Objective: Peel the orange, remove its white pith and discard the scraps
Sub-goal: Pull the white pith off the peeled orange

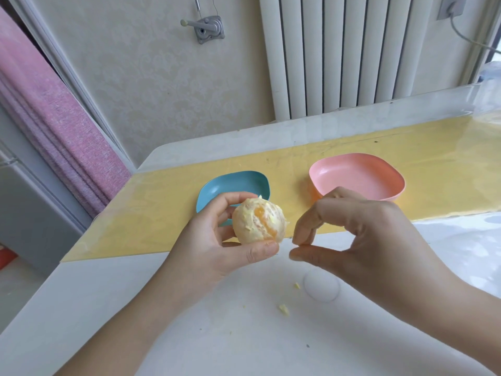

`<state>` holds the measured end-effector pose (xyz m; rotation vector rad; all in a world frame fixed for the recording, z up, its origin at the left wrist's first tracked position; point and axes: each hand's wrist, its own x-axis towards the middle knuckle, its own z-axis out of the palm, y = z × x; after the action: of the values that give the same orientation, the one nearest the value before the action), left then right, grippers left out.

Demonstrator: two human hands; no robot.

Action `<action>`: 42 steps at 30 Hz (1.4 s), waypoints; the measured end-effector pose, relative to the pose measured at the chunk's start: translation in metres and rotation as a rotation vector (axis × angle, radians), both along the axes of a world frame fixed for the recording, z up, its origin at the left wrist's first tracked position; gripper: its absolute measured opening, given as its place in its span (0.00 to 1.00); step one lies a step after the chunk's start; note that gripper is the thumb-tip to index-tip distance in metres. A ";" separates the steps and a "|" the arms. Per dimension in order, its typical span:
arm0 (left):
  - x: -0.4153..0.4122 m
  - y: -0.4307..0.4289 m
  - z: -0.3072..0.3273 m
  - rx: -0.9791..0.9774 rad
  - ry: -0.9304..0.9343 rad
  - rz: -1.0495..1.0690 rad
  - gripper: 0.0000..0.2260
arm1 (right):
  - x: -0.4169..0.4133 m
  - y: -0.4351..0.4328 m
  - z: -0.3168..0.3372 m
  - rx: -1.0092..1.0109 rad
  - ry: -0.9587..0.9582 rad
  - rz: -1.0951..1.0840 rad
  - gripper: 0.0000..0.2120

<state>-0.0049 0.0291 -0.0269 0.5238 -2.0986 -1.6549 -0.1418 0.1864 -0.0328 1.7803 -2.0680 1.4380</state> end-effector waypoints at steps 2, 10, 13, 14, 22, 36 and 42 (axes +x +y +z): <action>0.000 0.003 0.000 -0.022 -0.010 -0.030 0.25 | 0.000 0.000 0.000 -0.061 0.010 0.015 0.09; 0.000 0.011 -0.001 -0.085 -0.027 -0.031 0.25 | 0.001 -0.003 -0.006 -0.180 0.058 0.063 0.09; 0.000 0.014 -0.001 -0.127 0.003 -0.002 0.26 | 0.000 -0.003 -0.006 -0.199 0.046 0.049 0.07; 0.000 0.015 0.000 -0.137 0.015 0.005 0.26 | 0.000 -0.003 -0.006 -0.203 0.058 0.043 0.07; 0.002 0.017 0.001 -0.107 0.040 -0.008 0.26 | 0.000 -0.002 -0.004 -0.218 0.011 0.072 0.04; 0.002 0.012 0.006 0.076 0.071 -0.149 0.27 | -0.001 -0.003 -0.004 -0.303 0.061 0.084 0.08; 0.003 0.010 0.006 0.154 0.093 -0.142 0.32 | 0.001 -0.001 -0.003 -0.320 0.064 0.061 0.04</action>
<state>-0.0016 0.0393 -0.0207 0.3432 -1.9920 -1.8941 -0.1405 0.1849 -0.0355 1.7455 -1.6538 1.5966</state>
